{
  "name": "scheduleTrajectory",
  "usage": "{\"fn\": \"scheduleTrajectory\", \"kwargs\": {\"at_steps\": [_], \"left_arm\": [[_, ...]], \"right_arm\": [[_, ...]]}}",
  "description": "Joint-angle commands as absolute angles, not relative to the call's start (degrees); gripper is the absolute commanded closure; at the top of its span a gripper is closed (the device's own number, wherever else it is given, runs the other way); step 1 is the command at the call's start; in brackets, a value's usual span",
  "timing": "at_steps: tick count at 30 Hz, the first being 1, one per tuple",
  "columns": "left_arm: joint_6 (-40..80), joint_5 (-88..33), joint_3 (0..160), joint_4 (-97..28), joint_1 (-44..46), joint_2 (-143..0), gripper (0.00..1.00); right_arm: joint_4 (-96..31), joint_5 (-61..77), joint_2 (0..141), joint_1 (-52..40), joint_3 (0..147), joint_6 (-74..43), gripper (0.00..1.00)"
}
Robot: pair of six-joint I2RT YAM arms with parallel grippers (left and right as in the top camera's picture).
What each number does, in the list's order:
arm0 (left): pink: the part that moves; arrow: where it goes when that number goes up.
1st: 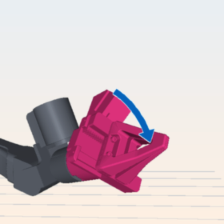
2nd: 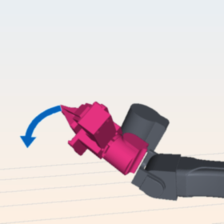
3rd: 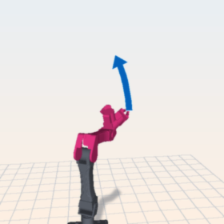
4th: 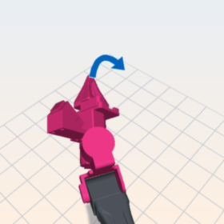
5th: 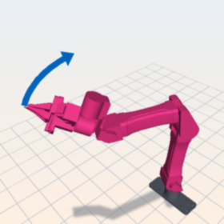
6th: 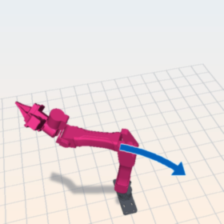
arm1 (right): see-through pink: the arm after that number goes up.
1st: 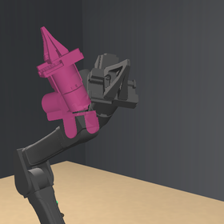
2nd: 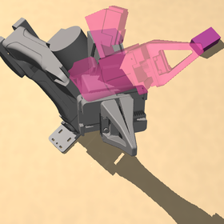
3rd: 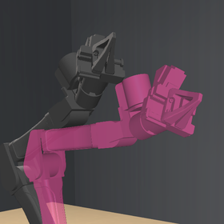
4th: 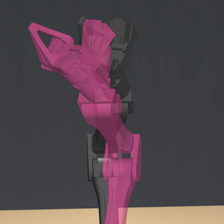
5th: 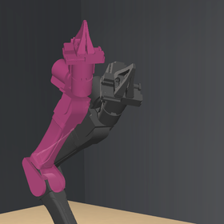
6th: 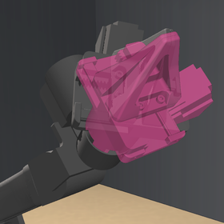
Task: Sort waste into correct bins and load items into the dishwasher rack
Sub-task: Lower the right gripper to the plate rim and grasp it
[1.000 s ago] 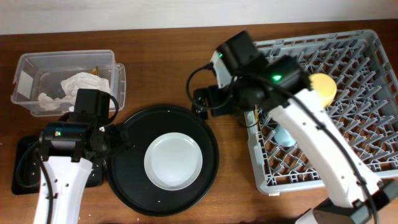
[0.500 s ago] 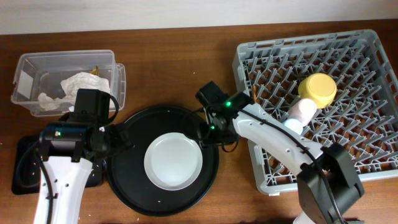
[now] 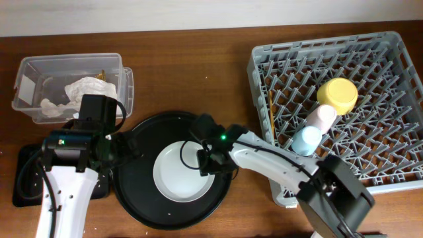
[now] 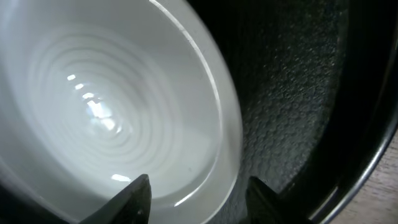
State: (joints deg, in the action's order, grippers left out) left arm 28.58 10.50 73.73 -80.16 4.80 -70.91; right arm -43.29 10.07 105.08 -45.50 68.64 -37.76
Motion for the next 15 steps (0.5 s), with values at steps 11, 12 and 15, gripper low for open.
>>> {"fn": "scheduleTrajectory", "kwargs": {"at_steps": [11, 12, 15], "left_arm": [[29.1, 10.3, 74.3, -80.2, 4.6, -70.4, 0.01], [29.1, 10.3, 74.3, -80.2, 4.6, -70.4, 0.01], [29.1, 10.3, 74.3, -80.2, 4.6, -70.4, 0.01]], "right_arm": [[-42.8, 7.5, 109.9, -46.0, 68.2, -39.9, 0.77], [-42.8, 7.5, 109.9, -46.1, 68.3, -39.9, 0.84], [-44.2, 7.7, 109.9, -46.0, 69.9, -39.9, 0.96]]}}
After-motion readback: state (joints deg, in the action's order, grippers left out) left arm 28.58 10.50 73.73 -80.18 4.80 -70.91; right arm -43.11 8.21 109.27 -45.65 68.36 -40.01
